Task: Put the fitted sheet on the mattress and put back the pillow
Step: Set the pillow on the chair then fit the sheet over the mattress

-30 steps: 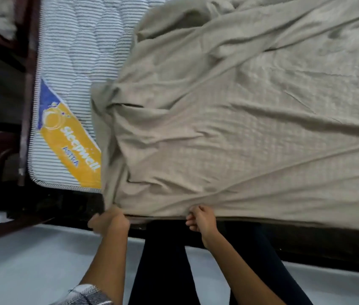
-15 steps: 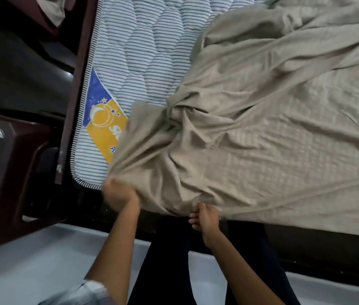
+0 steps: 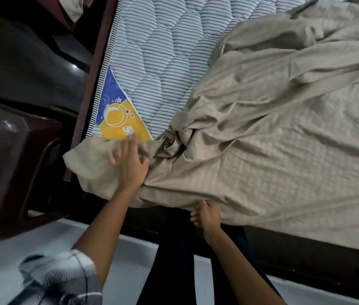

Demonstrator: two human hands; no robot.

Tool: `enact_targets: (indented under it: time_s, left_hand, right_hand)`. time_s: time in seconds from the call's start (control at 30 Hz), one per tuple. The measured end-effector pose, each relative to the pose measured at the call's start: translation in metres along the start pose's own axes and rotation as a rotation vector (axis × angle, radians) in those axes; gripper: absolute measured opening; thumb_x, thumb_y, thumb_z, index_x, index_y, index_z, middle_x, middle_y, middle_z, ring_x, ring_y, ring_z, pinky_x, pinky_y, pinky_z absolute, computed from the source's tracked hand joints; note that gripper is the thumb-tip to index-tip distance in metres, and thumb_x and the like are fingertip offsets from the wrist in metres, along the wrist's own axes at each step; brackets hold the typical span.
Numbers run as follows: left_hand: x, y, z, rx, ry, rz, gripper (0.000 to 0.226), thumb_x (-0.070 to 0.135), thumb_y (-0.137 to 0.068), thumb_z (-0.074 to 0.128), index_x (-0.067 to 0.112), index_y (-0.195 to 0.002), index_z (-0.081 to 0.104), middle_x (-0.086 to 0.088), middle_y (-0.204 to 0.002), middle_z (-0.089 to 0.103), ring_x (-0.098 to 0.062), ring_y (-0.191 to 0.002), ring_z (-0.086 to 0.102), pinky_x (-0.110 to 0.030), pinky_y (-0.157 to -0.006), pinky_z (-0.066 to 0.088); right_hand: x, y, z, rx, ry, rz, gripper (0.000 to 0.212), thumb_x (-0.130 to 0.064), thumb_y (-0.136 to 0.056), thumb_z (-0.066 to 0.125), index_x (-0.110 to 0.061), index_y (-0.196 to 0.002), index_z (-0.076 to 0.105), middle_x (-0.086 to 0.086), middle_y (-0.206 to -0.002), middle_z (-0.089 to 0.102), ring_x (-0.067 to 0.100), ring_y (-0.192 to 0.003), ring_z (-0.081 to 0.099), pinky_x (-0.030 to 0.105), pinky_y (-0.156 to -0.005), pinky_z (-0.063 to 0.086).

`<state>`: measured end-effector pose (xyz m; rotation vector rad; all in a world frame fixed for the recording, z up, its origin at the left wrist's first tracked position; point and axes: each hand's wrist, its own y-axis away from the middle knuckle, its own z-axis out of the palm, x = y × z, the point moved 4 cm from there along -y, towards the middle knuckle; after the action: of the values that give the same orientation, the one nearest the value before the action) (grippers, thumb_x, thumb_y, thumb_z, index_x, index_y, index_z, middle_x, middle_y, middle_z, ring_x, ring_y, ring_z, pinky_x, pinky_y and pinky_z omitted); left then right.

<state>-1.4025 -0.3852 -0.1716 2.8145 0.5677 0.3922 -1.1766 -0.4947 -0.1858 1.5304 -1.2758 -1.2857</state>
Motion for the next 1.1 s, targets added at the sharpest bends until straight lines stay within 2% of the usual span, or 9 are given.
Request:
enact_targets:
  time_s: [0.1, 0.17, 0.27, 0.4, 0.47, 0.57, 0.7, 0.87, 1.1]
  left_hand:
    - [0.0, -0.014, -0.013, 0.028, -0.044, 0.051, 0.024, 0.018, -0.089, 0.048, 0.011, -0.106, 0.064, -0.017, -0.105, 0.064, -0.035, -0.1, 0.056, -0.043, -0.091, 0.033]
    - [-0.045, -0.014, -0.036, 0.134, -0.011, -0.23, 0.02, 0.01, -0.091, 0.044, 0.002, -0.101, 0.059, -0.026, -0.096, 0.063, -0.042, -0.091, 0.06, -0.046, -0.081, 0.043]
    - [-0.149, 0.003, -0.067, 0.214, -0.053, -0.712, 0.028, 0.021, -0.093, 0.046, 0.005, -0.115, 0.053, -0.03, -0.115, 0.055, -0.049, -0.106, 0.053, -0.055, -0.088, 0.044]
    - [-0.23, 0.017, -0.06, 0.082, 0.066, -0.92, 0.038, 0.024, -0.097, 0.037, 0.005, -0.125, 0.056, -0.029, -0.13, 0.048, -0.047, -0.118, 0.045, -0.052, -0.1, 0.037]
    - [-0.227, 0.032, -0.039, 0.047, 0.298, -1.027, 0.039, 0.017, -0.097, 0.035, 0.009, -0.131, 0.052, -0.022, -0.136, 0.049, -0.041, -0.121, 0.047, -0.047, -0.102, 0.039]
    - [-0.182, 0.06, 0.013, -0.078, 1.008, -1.28, 0.044, 0.011, -0.098, 0.034, 0.018, -0.142, 0.036, -0.01, -0.142, 0.044, -0.031, -0.126, 0.045, -0.048, -0.104, 0.035]
    - [-0.108, 0.062, 0.037, -0.3, 1.555, -1.218, 0.022, 0.028, -0.099, 0.042, 0.021, -0.113, 0.058, -0.004, -0.124, 0.056, -0.026, -0.107, 0.055, -0.043, -0.094, 0.042]
    - [-0.116, 0.087, 0.032, -0.149, 1.675, -1.276, 0.034, 0.047, -0.097, 0.039, 0.022, -0.115, 0.056, -0.005, -0.103, 0.06, -0.021, -0.086, 0.057, -0.035, -0.075, 0.05]
    - [-0.14, 0.105, 0.007, -0.044, 1.847, -0.985, 0.04, 0.049, -0.095, 0.039, 0.031, -0.127, 0.055, 0.002, -0.125, 0.062, -0.021, -0.112, 0.058, -0.039, -0.093, 0.048]
  right_hand:
    - [-0.006, -0.002, 0.001, 0.026, 0.059, -0.012, 0.025, -0.017, -0.097, 0.042, -0.005, -0.077, 0.051, 0.012, -0.06, 0.055, 0.019, -0.047, 0.049, 0.023, -0.04, 0.038]
    - [-0.007, 0.001, 0.004, -0.017, 0.182, -0.013, 0.024, -0.018, -0.098, 0.041, -0.005, -0.082, 0.052, 0.013, -0.065, 0.056, 0.02, -0.051, 0.051, 0.025, -0.044, 0.04]
    - [-0.005, 0.007, 0.014, -0.171, 0.471, -0.056, 0.022, -0.018, -0.098, 0.045, -0.011, -0.077, 0.05, 0.013, -0.072, 0.056, 0.023, -0.061, 0.053, 0.03, -0.054, 0.043]
    - [-0.018, 0.01, 0.023, -0.218, 0.585, -0.192, 0.012, -0.019, -0.096, 0.046, -0.015, -0.085, 0.048, 0.011, -0.082, 0.057, 0.027, -0.07, 0.054, 0.033, -0.06, 0.04]
    - [-0.023, 0.009, 0.029, -0.235, 0.594, -0.226, 0.011, -0.018, -0.097, 0.044, -0.01, -0.094, 0.052, 0.013, -0.086, 0.058, 0.027, -0.073, 0.053, 0.034, -0.062, 0.04]
    - [-0.024, 0.007, 0.041, -0.261, 0.657, -0.262, 0.02, -0.02, -0.098, 0.043, -0.005, -0.097, 0.057, 0.02, -0.09, 0.062, 0.026, -0.072, 0.053, 0.034, -0.063, 0.04]
    - [-0.025, 0.005, 0.049, -0.238, 0.712, -0.296, 0.02, -0.022, -0.096, 0.042, -0.009, -0.093, 0.057, 0.017, -0.092, 0.065, 0.035, -0.082, 0.062, 0.044, -0.067, 0.049]
    - [-0.025, 0.021, 0.075, -0.225, 0.782, -0.431, 0.016, -0.023, -0.098, 0.041, -0.015, -0.092, 0.054, 0.009, -0.087, 0.066, 0.032, -0.08, 0.064, 0.036, -0.063, 0.047]
    - [-0.036, 0.045, 0.121, -0.146, 1.099, -0.883, 0.029, -0.013, -0.086, 0.045, -0.006, -0.111, 0.058, 0.015, -0.109, 0.057, 0.035, -0.103, 0.051, 0.038, -0.076, 0.045]
